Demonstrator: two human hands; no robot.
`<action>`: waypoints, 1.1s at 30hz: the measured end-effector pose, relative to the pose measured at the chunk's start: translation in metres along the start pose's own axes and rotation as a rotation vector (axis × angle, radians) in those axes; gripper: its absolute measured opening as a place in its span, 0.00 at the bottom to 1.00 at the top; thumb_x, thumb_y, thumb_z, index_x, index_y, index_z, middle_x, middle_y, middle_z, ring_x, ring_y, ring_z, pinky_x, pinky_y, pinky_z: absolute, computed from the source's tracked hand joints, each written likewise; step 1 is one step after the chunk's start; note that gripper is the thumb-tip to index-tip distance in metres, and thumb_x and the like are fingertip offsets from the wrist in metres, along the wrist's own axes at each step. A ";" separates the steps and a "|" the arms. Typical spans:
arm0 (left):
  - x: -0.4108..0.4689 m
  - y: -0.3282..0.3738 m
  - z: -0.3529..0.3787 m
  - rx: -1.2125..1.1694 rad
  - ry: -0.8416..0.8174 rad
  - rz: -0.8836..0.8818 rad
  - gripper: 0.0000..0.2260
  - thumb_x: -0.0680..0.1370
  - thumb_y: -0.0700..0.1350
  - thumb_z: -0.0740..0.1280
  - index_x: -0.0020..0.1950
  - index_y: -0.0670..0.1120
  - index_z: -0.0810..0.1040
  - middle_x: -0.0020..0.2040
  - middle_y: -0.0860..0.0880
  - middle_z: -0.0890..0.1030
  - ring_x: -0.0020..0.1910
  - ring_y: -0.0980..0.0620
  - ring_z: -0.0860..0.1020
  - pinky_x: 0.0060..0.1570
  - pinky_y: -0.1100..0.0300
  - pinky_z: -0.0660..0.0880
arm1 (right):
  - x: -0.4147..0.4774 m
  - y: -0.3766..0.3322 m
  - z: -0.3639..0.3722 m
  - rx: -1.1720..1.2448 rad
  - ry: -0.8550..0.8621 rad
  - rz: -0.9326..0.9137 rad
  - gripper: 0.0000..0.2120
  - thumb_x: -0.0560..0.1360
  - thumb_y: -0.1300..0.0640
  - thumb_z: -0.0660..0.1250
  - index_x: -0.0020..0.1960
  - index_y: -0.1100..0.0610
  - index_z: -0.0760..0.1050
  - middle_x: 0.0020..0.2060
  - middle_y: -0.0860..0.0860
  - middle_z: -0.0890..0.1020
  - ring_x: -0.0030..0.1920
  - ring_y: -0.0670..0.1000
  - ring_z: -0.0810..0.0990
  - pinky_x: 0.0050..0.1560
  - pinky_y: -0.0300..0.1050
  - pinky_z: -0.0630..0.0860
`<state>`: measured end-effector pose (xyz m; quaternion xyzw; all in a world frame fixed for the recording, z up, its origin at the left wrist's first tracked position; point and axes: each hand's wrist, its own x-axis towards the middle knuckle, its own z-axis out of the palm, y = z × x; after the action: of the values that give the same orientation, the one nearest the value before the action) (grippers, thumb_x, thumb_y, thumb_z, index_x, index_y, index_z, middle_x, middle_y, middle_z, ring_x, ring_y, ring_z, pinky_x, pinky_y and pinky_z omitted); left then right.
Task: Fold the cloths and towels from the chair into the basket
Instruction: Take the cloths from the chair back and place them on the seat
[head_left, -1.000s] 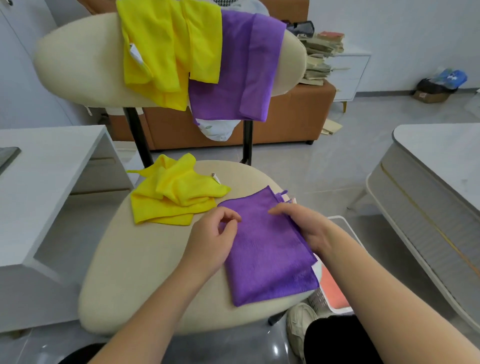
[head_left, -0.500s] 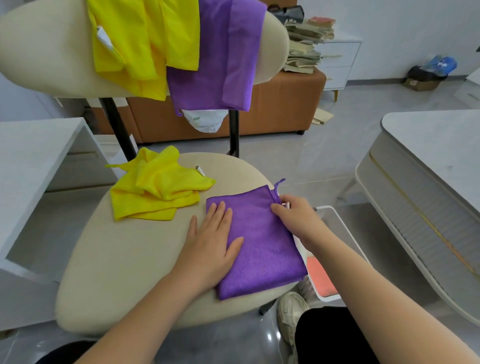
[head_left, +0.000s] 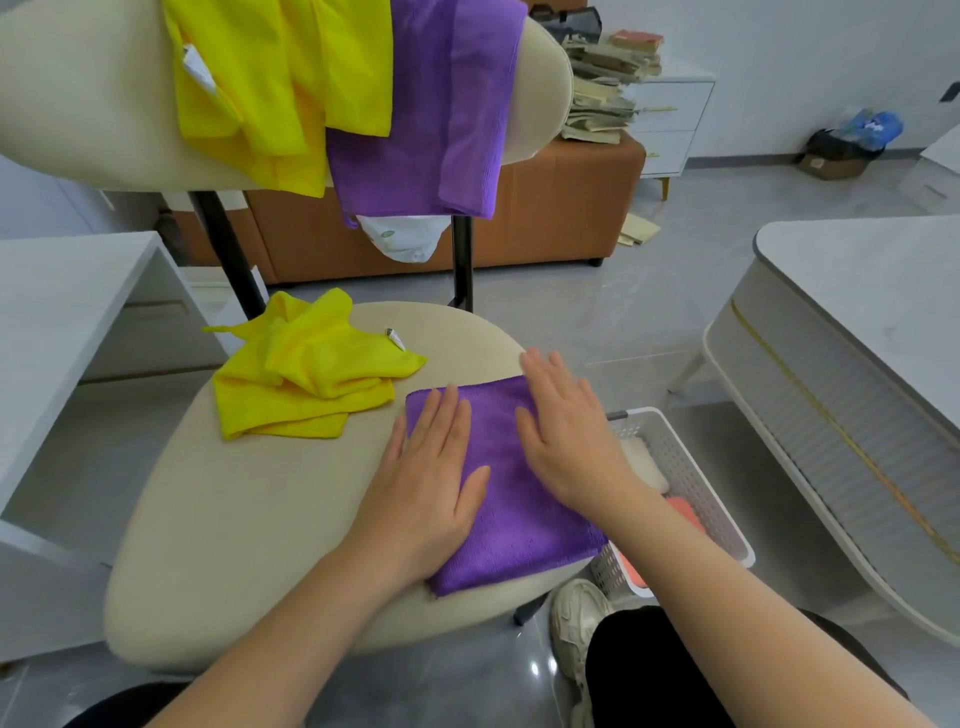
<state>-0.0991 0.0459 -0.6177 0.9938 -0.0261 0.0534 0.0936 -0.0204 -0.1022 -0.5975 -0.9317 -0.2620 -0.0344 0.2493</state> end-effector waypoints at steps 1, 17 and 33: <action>0.000 0.003 0.003 0.035 -0.027 0.004 0.36 0.74 0.59 0.40 0.75 0.39 0.58 0.76 0.41 0.56 0.76 0.45 0.55 0.71 0.48 0.50 | -0.002 -0.001 0.004 -0.074 -0.100 -0.020 0.27 0.80 0.53 0.50 0.77 0.57 0.51 0.77 0.51 0.53 0.77 0.52 0.48 0.74 0.56 0.48; 0.019 -0.011 0.005 -0.018 -0.150 -0.230 0.28 0.81 0.55 0.45 0.78 0.43 0.45 0.78 0.46 0.44 0.77 0.51 0.43 0.73 0.51 0.42 | -0.003 -0.006 0.020 -0.275 -0.336 0.068 0.28 0.82 0.46 0.45 0.78 0.55 0.45 0.78 0.49 0.45 0.77 0.50 0.41 0.73 0.61 0.42; 0.001 -0.013 0.003 -0.007 -0.164 -0.161 0.34 0.76 0.62 0.36 0.78 0.45 0.43 0.78 0.48 0.41 0.76 0.52 0.40 0.73 0.52 0.42 | -0.004 -0.011 0.027 -0.217 -0.328 0.035 0.31 0.80 0.40 0.41 0.78 0.53 0.43 0.77 0.48 0.43 0.77 0.48 0.40 0.73 0.58 0.39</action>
<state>-0.0974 0.0580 -0.6234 0.9934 0.0461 -0.0361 0.0986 -0.0309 -0.0831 -0.6169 -0.9506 -0.2776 0.0942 0.1022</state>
